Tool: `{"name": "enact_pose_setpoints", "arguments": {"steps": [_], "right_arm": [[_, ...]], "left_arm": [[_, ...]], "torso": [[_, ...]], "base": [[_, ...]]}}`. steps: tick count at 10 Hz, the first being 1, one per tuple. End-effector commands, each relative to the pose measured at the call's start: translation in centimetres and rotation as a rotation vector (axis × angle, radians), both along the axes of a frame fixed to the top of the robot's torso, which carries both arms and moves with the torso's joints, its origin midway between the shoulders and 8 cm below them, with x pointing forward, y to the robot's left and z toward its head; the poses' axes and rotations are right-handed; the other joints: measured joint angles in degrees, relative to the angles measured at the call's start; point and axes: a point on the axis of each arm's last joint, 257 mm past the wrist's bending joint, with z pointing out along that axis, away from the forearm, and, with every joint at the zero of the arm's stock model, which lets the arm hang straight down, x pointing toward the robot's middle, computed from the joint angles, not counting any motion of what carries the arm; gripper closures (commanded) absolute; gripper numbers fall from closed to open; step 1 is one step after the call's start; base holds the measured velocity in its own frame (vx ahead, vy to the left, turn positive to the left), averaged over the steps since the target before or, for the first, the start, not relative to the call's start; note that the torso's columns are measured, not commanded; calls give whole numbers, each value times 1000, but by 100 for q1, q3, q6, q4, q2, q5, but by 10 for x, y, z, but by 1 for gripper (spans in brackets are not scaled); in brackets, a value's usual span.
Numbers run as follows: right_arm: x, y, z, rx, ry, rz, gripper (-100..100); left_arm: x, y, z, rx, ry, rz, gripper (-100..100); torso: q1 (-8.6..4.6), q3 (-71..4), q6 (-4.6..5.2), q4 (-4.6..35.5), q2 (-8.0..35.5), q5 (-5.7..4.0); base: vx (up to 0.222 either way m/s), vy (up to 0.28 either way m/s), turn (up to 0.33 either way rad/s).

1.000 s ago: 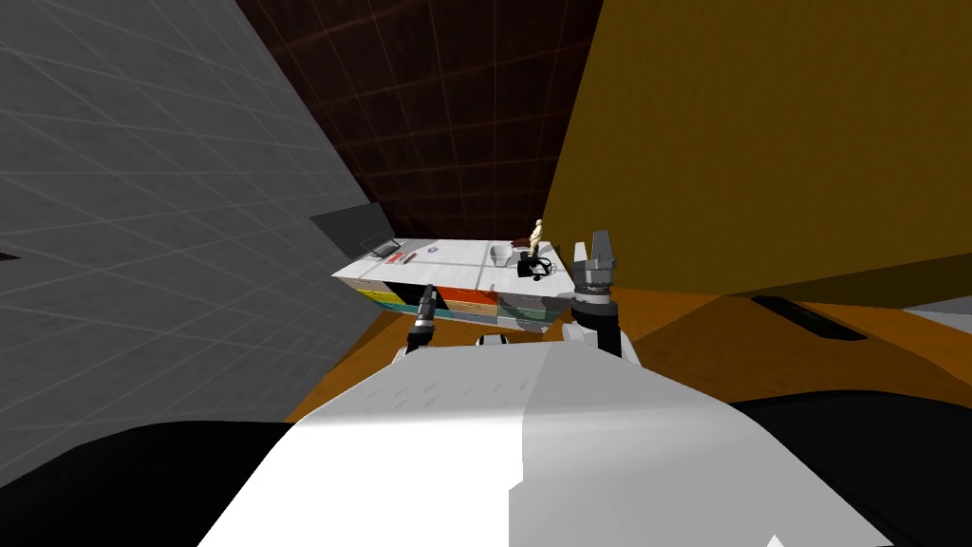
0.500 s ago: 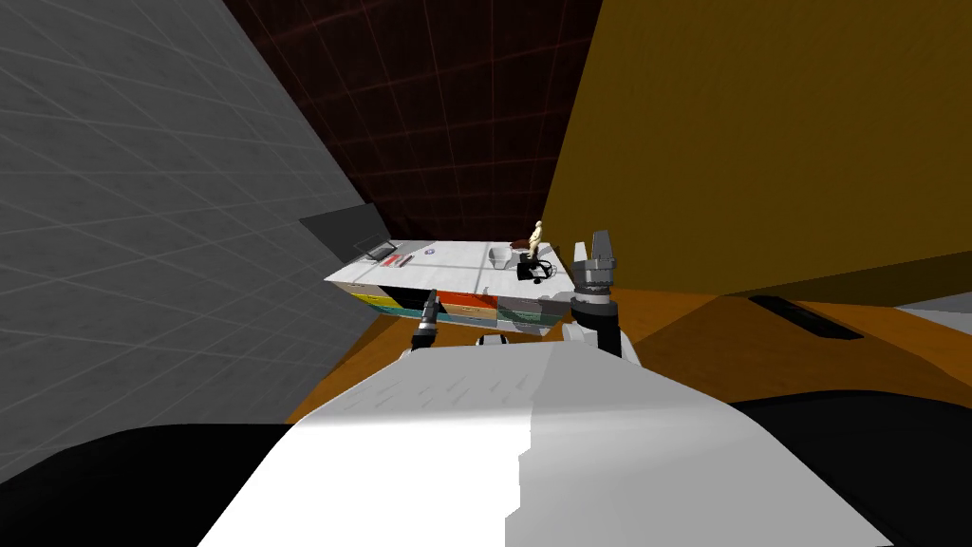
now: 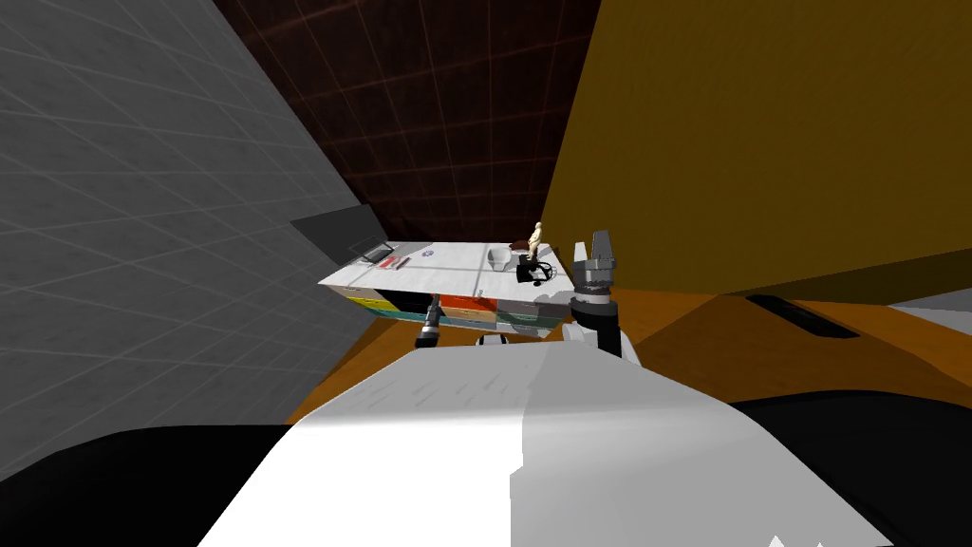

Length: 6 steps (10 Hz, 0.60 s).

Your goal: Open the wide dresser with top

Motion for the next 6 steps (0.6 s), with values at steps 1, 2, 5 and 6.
{"name": "enact_pose_setpoints", "arguments": {"steps": [1, 2, 5, 6], "right_arm": [[0, 0, 0, 0, 0, 0, 0], [0, 0, 0, 0, 0, 0, 0], [0, 0, 0, 0, 0, 0, 0], [0, 0, 0, 0, 0, 0, 0]], "left_arm": [[-2, -2, -21, 1, 25, -2, -100], [-5, 0, -30, 1, 45, 1, -100], [-7, -6, -48, 1, 67, -4, -100], [-10, -4, -58, 0, 89, -1, -100]], "torso": [[3, 1, -1, -1, 3, 1], [2, 2, 0, 1, 4, 1], [1, 2, -1, 0, 5, 0], [0, 2, 0, 1, 3, 0]], "base": [[49, -2, -29], [42, 0, -13], [57, -4, -24], [44, -1, -13]]}}
